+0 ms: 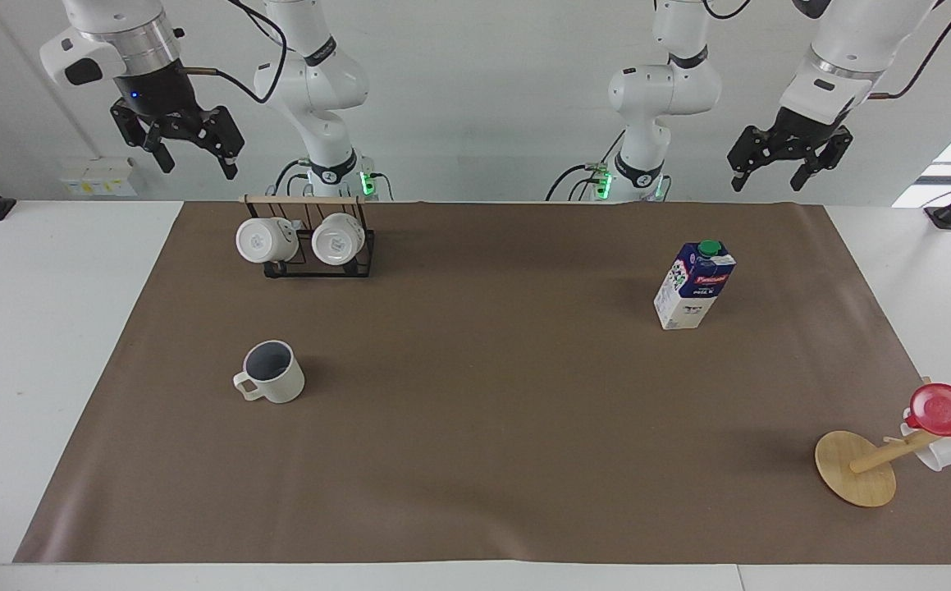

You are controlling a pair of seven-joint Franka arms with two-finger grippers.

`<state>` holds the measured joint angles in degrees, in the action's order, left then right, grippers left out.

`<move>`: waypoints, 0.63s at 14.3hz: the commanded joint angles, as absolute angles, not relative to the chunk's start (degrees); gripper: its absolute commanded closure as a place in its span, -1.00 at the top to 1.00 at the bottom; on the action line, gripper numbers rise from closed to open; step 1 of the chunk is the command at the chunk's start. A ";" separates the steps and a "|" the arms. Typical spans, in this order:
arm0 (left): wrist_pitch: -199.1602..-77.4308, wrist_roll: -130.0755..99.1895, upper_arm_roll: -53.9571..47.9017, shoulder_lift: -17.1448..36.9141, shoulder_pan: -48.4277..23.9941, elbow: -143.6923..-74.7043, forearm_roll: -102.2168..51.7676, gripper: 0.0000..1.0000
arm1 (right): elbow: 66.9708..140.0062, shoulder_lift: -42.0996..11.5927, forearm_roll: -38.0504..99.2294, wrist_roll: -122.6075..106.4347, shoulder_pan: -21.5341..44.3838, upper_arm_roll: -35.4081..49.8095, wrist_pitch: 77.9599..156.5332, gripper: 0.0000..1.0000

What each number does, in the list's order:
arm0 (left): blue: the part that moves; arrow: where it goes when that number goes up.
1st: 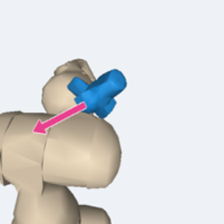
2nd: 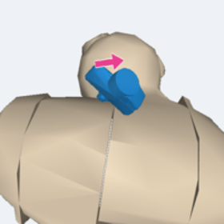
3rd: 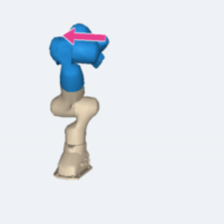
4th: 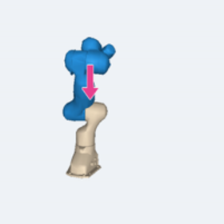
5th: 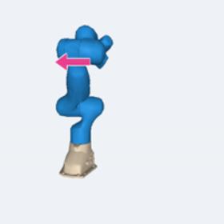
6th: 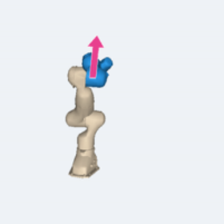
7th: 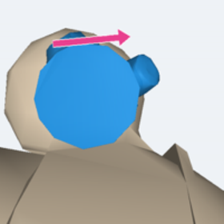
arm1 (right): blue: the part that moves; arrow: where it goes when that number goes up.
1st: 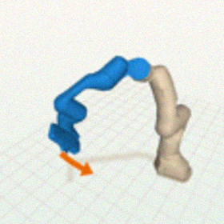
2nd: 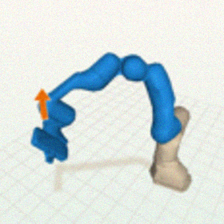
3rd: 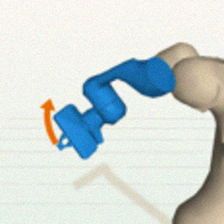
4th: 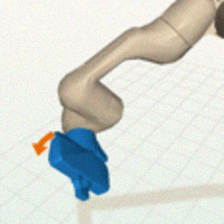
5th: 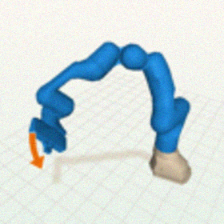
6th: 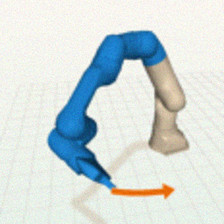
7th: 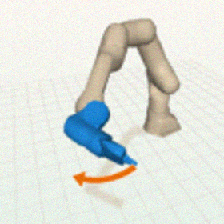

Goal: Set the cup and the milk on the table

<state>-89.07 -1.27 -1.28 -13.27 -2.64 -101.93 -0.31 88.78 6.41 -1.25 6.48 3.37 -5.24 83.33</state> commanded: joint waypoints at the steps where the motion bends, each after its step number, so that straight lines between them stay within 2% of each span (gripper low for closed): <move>1: -87.71 -0.53 -1.41 -13.10 -1.93 -100.99 -0.62 1.00 | 90.70 7.91 -0.62 7.29 3.25 -5.01 84.29 1.00; 9: -88.68 -0.97 -1.49 -13.10 -1.93 -101.87 -0.88 1.00 | 90.70 8.00 -0.62 7.38 3.25 -5.01 84.29 1.00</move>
